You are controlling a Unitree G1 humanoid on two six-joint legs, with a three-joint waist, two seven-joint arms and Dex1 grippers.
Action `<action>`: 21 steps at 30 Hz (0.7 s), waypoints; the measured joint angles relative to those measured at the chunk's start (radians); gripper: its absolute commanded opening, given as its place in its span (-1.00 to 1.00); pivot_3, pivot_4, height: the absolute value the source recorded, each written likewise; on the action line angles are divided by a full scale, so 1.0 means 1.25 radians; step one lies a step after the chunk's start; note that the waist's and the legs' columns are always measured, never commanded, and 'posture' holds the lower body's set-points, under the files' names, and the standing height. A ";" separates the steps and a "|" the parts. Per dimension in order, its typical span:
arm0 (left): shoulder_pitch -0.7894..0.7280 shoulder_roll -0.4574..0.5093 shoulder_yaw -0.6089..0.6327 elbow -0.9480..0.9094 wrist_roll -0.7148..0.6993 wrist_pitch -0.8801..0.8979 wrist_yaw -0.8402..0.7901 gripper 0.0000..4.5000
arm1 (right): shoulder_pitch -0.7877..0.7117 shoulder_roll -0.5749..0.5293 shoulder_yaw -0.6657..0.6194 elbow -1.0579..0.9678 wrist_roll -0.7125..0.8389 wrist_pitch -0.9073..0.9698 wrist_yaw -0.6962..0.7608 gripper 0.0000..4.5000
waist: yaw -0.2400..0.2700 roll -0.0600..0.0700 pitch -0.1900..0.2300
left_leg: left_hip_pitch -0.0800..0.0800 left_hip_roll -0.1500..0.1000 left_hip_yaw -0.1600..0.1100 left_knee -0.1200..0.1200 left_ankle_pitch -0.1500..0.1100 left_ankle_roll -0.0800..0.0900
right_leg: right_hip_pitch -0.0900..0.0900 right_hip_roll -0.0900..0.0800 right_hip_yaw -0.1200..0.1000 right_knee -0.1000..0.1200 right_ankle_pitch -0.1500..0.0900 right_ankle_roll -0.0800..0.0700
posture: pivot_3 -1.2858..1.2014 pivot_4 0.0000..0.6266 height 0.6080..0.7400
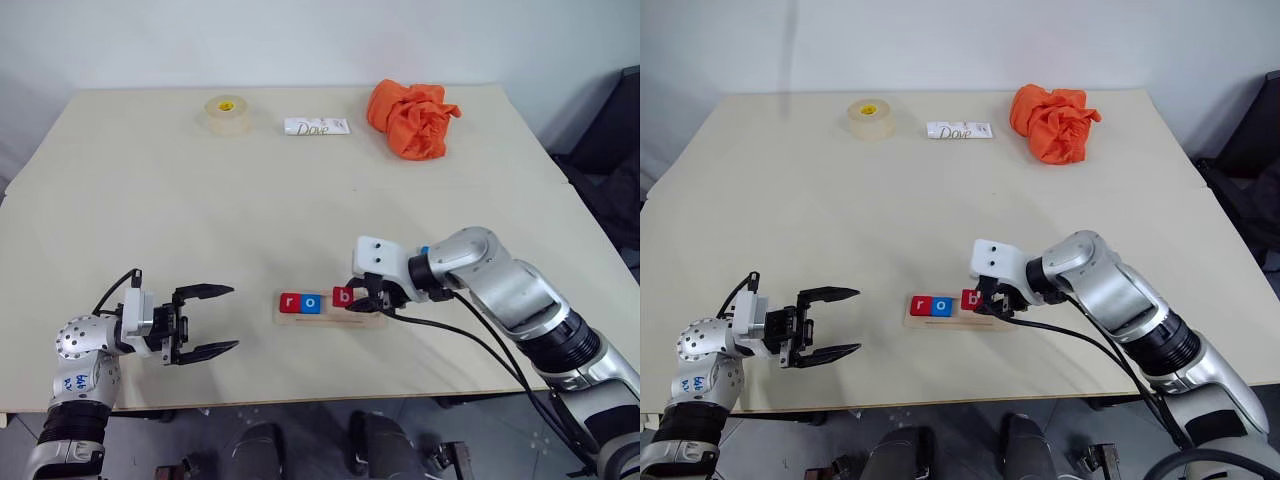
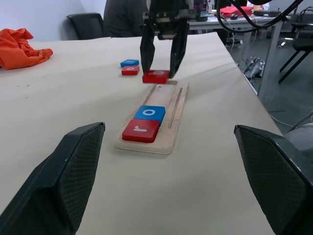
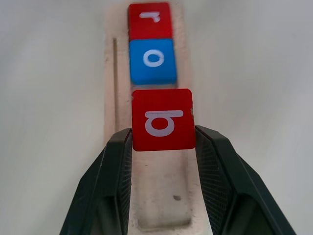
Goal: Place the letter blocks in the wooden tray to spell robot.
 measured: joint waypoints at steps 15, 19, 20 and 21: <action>0.023 -0.001 0.002 -0.003 0.001 -0.012 0.000 1.00 | -0.031 0.050 0.058 0.064 -0.055 -0.041 -0.008 -0.34 | 0.000 0.000 0.000 | 0.000 0.000 0.000 0.000 0.000 0.000 | 0.000 0.000 0.000 0.000 0.000 0.000 | 0.03 -0.52 1.00; 0.025 -0.001 0.002 -0.006 0.001 -0.016 0.000 1.00 | -0.031 0.057 0.063 0.065 -0.069 -0.047 -0.007 -0.34 | 0.000 0.000 0.000 | 0.000 0.000 0.000 0.000 0.000 0.000 | 0.000 0.000 0.000 0.000 0.000 0.000 | 0.03 -0.52 1.00; 0.025 -0.001 0.002 -0.006 0.001 -0.016 0.000 1.00 | -0.031 0.058 0.064 0.066 -0.071 -0.047 -0.007 -0.34 | 0.000 0.000 0.000 | 0.000 0.000 0.000 0.000 0.000 0.000 | 0.000 0.000 0.000 0.000 0.000 0.000 | 0.03 -0.52 1.00; 0.025 -0.002 0.002 -0.006 0.001 -0.016 0.000 1.00 | -0.031 0.060 0.066 0.067 -0.075 -0.047 -0.007 -0.34 | 0.000 0.000 0.000 | 0.000 0.000 0.000 0.000 0.000 0.000 | 0.000 0.000 0.000 0.000 0.000 0.000 | 0.03 -0.52 1.00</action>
